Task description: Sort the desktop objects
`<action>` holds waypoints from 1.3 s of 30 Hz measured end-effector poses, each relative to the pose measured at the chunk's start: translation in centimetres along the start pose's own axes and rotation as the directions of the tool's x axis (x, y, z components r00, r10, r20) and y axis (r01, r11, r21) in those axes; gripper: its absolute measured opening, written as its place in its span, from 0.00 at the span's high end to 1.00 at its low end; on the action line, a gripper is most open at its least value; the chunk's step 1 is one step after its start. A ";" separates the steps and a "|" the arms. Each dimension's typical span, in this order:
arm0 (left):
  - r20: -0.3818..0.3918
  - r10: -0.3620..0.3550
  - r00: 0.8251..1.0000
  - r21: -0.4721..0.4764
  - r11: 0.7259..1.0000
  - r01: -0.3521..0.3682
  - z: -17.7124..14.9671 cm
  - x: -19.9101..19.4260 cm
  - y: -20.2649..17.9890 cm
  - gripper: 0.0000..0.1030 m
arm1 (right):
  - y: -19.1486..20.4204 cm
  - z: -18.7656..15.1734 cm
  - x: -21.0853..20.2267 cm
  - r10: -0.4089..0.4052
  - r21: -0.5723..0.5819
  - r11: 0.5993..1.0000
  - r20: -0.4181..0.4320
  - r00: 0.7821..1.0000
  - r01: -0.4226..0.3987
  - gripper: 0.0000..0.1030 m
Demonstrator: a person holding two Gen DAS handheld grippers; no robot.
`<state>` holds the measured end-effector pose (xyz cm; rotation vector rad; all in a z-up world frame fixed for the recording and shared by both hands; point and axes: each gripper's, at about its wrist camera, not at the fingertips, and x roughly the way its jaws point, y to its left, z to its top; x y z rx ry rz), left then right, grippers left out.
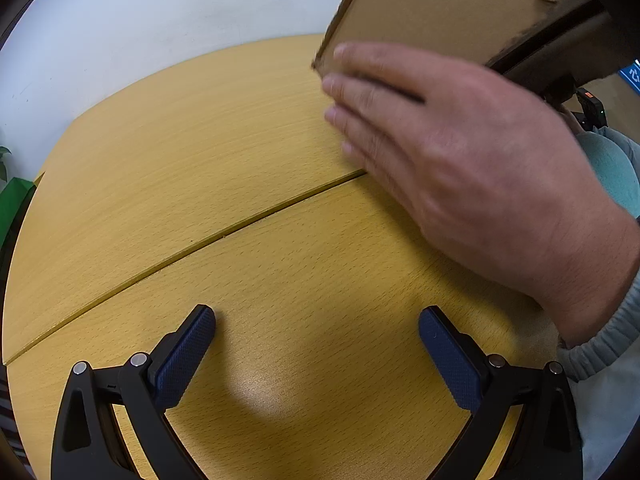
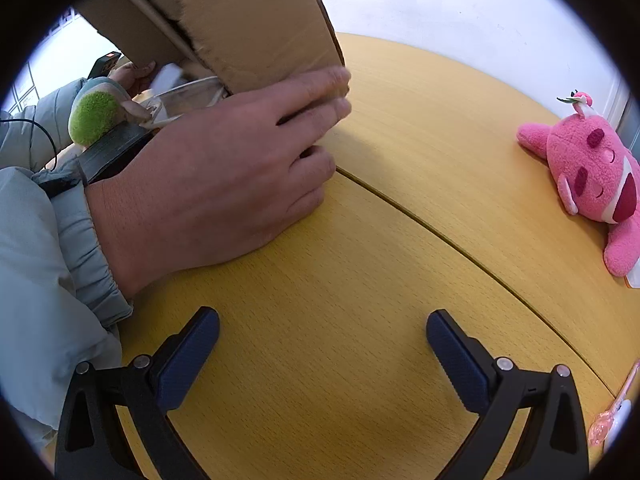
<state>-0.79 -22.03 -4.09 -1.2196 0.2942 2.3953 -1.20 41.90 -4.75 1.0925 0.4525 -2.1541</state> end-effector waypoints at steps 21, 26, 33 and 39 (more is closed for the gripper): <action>0.000 0.000 1.000 0.000 1.000 0.000 0.3 -0.2 0.0 0.00 | 0.5 -0.2 -0.1 0.000 0.000 1.000 0.000 1.000 0.000 0.00; 0.001 0.001 1.000 0.000 1.000 -0.001 0.4 -0.3 0.0 0.00 | 0.4 0.0 0.0 0.000 0.000 1.000 0.000 1.000 0.000 0.00; 0.001 0.001 1.000 0.000 1.000 -0.001 0.3 -0.3 0.0 0.00 | 0.5 0.0 0.0 0.000 0.000 1.000 0.000 1.000 0.000 0.00; 0.001 0.001 1.000 0.000 1.000 -0.001 0.4 -0.4 0.1 0.00 | 0.5 0.1 0.0 0.000 0.001 1.000 -0.001 1.000 0.000 0.00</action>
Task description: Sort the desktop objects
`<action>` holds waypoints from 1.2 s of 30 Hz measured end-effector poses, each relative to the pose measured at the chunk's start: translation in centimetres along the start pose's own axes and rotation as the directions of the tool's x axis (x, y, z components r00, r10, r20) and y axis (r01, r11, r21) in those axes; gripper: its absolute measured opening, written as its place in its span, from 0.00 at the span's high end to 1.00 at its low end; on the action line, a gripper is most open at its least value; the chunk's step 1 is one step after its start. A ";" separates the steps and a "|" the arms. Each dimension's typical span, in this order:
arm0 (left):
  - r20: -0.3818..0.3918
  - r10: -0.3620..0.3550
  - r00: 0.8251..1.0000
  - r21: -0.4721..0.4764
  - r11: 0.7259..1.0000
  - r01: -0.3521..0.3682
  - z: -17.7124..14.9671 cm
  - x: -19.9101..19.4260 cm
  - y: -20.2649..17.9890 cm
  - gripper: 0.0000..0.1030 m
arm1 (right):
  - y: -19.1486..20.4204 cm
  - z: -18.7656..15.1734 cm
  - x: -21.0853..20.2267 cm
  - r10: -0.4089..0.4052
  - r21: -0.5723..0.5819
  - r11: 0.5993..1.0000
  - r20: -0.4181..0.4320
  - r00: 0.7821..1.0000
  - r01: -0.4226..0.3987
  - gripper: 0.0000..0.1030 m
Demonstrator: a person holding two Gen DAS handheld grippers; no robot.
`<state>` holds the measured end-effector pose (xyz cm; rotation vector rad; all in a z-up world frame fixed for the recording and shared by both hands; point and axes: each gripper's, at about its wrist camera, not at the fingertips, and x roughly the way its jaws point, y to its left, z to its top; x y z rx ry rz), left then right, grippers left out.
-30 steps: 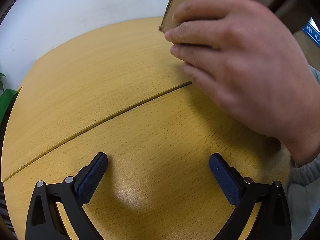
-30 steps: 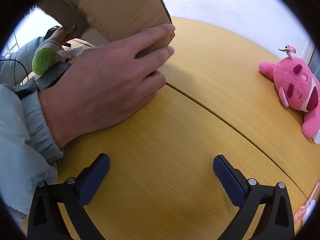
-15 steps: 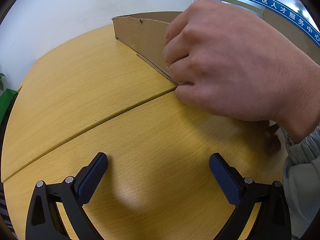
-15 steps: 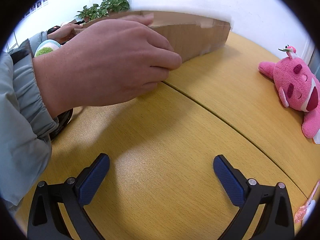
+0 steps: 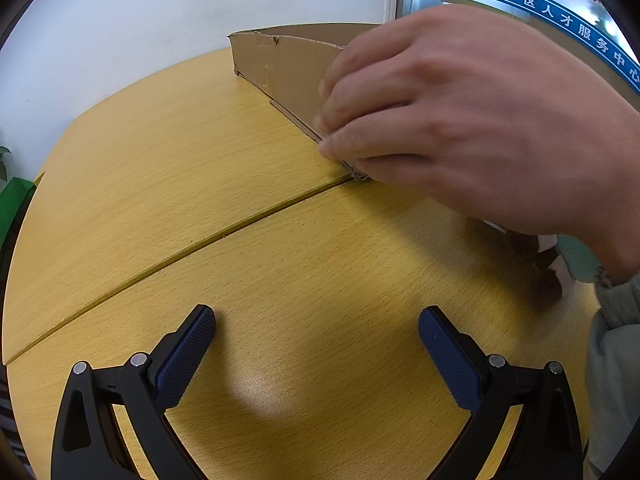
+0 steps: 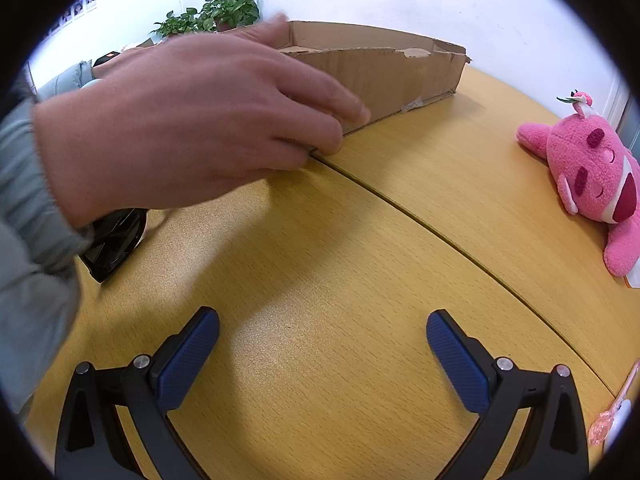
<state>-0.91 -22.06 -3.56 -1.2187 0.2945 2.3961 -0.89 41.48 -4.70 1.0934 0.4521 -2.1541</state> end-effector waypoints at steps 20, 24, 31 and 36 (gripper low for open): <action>0.001 0.000 1.000 0.000 1.000 0.000 -0.2 0.1 0.0 0.00 | 0.1 0.0 -0.1 0.000 0.000 1.000 0.000 1.000 0.000 0.00; 0.001 0.000 1.000 0.000 1.000 0.000 -0.2 0.1 0.0 0.00 | 0.1 0.0 -0.1 0.000 0.000 1.000 -0.001 1.000 0.000 0.00; 0.001 0.000 1.000 0.000 1.000 0.000 -0.2 0.1 0.0 0.00 | 0.2 0.0 -0.1 0.000 0.001 1.000 0.000 1.000 0.000 0.00; 0.001 0.000 1.000 0.000 1.000 0.000 -0.2 0.1 0.0 0.00 | 0.2 0.1 -0.1 0.000 0.000 1.000 -0.001 1.000 0.000 0.00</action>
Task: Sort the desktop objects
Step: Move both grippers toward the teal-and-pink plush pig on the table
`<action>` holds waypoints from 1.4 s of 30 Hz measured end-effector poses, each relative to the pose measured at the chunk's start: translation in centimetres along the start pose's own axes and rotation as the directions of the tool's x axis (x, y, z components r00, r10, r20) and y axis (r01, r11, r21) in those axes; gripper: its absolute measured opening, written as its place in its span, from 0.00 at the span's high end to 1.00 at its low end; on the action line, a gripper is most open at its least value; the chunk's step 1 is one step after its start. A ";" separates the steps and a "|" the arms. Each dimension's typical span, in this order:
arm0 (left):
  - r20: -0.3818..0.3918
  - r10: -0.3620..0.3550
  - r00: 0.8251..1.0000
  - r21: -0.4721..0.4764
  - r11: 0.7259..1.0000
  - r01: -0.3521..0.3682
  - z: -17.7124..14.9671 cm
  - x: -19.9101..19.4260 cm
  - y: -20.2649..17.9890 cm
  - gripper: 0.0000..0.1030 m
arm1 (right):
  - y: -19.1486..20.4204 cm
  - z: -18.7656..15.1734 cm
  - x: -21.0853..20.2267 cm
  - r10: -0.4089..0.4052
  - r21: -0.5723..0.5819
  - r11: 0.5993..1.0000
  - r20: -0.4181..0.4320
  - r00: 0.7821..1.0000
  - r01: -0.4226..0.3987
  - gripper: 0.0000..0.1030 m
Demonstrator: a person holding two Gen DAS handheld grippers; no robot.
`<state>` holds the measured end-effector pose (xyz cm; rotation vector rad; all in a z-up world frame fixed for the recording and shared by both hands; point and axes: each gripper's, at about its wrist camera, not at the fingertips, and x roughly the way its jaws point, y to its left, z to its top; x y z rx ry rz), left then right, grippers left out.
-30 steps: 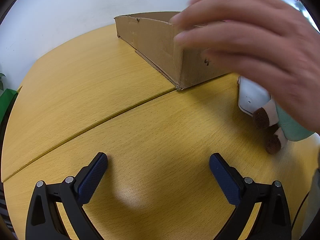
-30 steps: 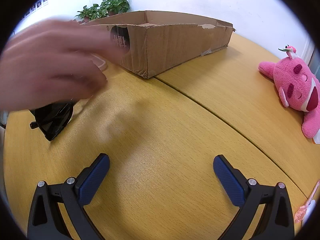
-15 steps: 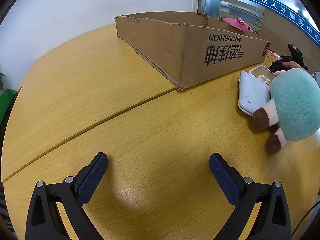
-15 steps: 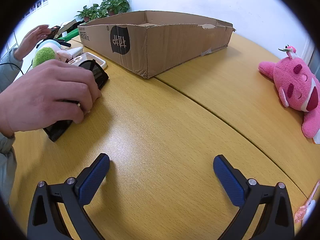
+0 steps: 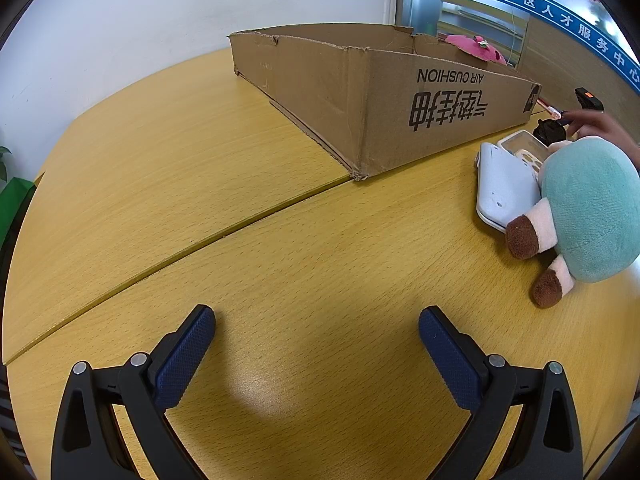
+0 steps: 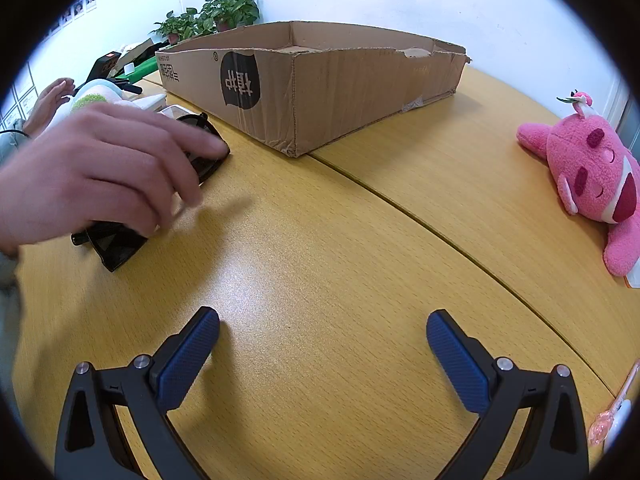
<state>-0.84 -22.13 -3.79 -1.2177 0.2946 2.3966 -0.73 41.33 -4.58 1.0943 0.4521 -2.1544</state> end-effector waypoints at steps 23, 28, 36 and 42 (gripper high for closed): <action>-0.030 0.224 0.974 -0.303 0.927 -0.223 -0.4 -0.5 -2.9 0.00 | 0.4 0.9 0.7 -0.108 0.149 0.983 -0.009 0.994 0.108 0.00; -0.030 0.224 0.974 -0.304 0.926 -0.223 -0.4 -0.2 -4.0 0.00 | 1.1 1.8 1.4 -0.232 0.320 0.918 -0.040 0.972 0.233 0.00; -0.094 0.251 0.963 -0.468 0.843 -0.265 0.2 -0.5 -5.4 0.02 | 2.7 2.8 1.8 -0.311 0.442 0.837 -0.100 0.945 0.323 0.00; 0.164 0.383 0.909 -0.526 0.814 -0.249 1.9 -8.8 -12.6 0.01 | 7.9 3.0 -0.6 -0.371 0.416 0.816 -0.154 0.916 0.401 0.01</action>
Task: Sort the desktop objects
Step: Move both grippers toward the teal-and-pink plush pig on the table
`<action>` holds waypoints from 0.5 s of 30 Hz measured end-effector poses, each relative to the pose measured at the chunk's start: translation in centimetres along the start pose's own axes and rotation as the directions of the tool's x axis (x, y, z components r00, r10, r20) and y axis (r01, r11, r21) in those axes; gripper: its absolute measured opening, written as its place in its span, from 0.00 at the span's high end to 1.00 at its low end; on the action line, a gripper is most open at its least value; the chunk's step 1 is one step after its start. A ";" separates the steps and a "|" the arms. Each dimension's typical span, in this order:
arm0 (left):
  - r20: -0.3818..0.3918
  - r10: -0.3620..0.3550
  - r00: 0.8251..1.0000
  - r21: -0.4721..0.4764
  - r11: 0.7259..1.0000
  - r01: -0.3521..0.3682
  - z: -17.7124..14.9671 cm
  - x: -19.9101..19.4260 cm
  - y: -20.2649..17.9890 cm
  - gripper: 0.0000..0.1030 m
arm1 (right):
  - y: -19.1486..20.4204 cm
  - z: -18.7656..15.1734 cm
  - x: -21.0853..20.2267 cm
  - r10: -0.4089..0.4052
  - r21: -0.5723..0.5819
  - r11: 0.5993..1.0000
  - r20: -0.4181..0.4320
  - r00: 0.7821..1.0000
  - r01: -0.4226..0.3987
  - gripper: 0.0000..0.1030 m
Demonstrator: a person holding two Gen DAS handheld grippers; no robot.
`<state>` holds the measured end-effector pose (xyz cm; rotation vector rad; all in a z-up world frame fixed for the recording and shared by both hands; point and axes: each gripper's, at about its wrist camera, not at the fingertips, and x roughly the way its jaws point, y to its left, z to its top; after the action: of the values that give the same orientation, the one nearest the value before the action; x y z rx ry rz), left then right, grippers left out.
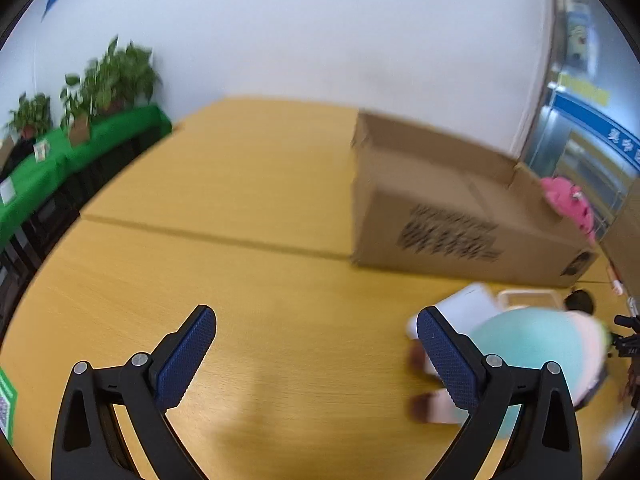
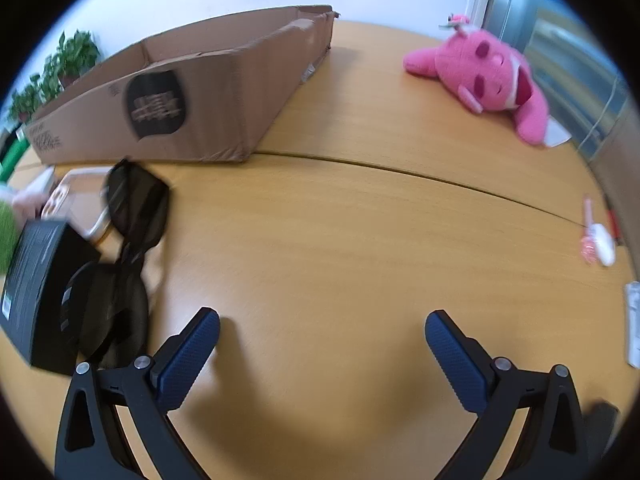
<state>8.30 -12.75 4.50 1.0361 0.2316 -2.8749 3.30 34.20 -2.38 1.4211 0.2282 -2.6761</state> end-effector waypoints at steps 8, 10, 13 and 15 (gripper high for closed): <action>0.028 -0.233 0.972 0.126 0.965 0.228 1.4 -6.8 -7.4 0.01 | 8.8 1.4 -13.5 0.148 -0.088 0.988 0.340 0.929 -0.125 0.01; 0.020 -0.226 0.974 0.112 0.968 0.223 1.3 -7.3 -8.7 0.01 | 11.6 1.4 -15.0 0.208 -0.120 0.977 0.355 0.912 -0.176 0.01; 0.013 -0.192 0.981 0.101 0.977 0.190 0.5 -7.8 -10.1 0.01 | 15.3 0.9 -15.5 0.240 -0.163 0.967 0.333 0.912 -0.195 0.01; 0.005 -0.160 0.987 0.102 0.982 0.159 0.1 -8.0 -10.6 0.01 | 17.1 0.4 -15.7 0.268 -0.186 0.958 0.322 0.908 -0.217 0.01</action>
<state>13.13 -2.13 10.94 1.0612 0.1777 -3.0652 14.45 17.60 9.41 0.8546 0.1963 -2.5798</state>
